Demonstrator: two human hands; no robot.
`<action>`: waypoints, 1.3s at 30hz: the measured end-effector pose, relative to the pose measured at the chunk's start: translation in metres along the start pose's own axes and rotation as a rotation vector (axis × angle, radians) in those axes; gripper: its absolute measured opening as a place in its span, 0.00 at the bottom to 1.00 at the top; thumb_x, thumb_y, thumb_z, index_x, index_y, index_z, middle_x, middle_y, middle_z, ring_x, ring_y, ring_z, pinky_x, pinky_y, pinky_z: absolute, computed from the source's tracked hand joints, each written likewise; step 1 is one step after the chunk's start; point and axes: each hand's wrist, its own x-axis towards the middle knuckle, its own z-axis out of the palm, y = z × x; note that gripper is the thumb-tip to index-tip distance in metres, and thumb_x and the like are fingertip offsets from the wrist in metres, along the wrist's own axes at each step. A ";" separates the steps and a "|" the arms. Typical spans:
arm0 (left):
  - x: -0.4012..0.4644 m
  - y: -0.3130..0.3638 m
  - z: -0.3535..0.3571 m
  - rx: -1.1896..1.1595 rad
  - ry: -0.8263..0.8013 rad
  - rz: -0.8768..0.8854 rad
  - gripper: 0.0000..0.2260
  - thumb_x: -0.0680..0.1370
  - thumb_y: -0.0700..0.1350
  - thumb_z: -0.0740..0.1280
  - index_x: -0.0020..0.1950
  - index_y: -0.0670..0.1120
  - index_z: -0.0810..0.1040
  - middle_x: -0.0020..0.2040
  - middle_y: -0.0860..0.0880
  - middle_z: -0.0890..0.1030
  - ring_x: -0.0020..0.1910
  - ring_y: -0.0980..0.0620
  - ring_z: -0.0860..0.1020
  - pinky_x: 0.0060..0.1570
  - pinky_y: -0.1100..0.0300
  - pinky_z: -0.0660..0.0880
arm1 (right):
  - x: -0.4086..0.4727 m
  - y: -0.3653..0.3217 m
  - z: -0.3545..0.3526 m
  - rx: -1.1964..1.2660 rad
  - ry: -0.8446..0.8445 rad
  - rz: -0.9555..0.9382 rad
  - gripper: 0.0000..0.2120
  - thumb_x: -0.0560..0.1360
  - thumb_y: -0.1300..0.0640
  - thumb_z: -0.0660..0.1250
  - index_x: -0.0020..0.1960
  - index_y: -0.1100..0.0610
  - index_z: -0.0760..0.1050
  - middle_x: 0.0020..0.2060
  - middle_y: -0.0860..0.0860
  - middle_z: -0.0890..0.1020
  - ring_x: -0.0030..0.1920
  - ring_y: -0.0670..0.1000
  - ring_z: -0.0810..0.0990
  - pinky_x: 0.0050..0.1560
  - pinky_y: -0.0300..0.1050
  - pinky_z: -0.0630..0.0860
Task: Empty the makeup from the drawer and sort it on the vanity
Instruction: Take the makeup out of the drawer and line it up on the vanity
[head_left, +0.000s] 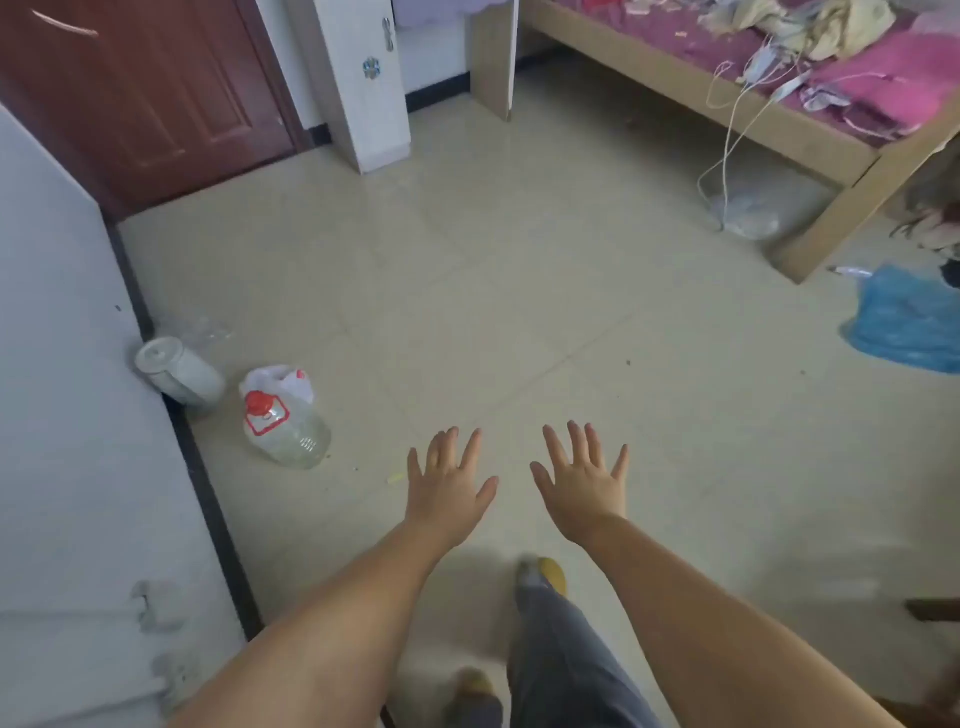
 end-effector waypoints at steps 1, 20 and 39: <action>0.014 0.001 -0.003 -0.002 0.009 0.008 0.28 0.80 0.60 0.51 0.77 0.52 0.48 0.77 0.46 0.52 0.75 0.47 0.51 0.71 0.41 0.49 | 0.012 0.003 -0.005 -0.006 0.009 0.003 0.27 0.79 0.39 0.37 0.76 0.45 0.39 0.77 0.49 0.45 0.77 0.52 0.40 0.70 0.66 0.38; 0.360 0.058 -0.113 -0.057 0.087 -0.104 0.27 0.80 0.60 0.49 0.77 0.53 0.49 0.77 0.47 0.53 0.76 0.47 0.50 0.72 0.42 0.48 | 0.353 0.078 -0.146 -0.016 0.013 -0.053 0.27 0.79 0.40 0.36 0.76 0.45 0.41 0.77 0.50 0.49 0.77 0.51 0.44 0.71 0.65 0.39; 0.784 -0.044 -0.267 -0.039 0.038 -0.061 0.27 0.81 0.58 0.49 0.77 0.53 0.46 0.77 0.47 0.50 0.76 0.48 0.48 0.72 0.42 0.46 | 0.774 0.009 -0.300 0.025 0.044 -0.012 0.26 0.80 0.41 0.40 0.77 0.46 0.43 0.77 0.50 0.52 0.76 0.51 0.52 0.73 0.56 0.52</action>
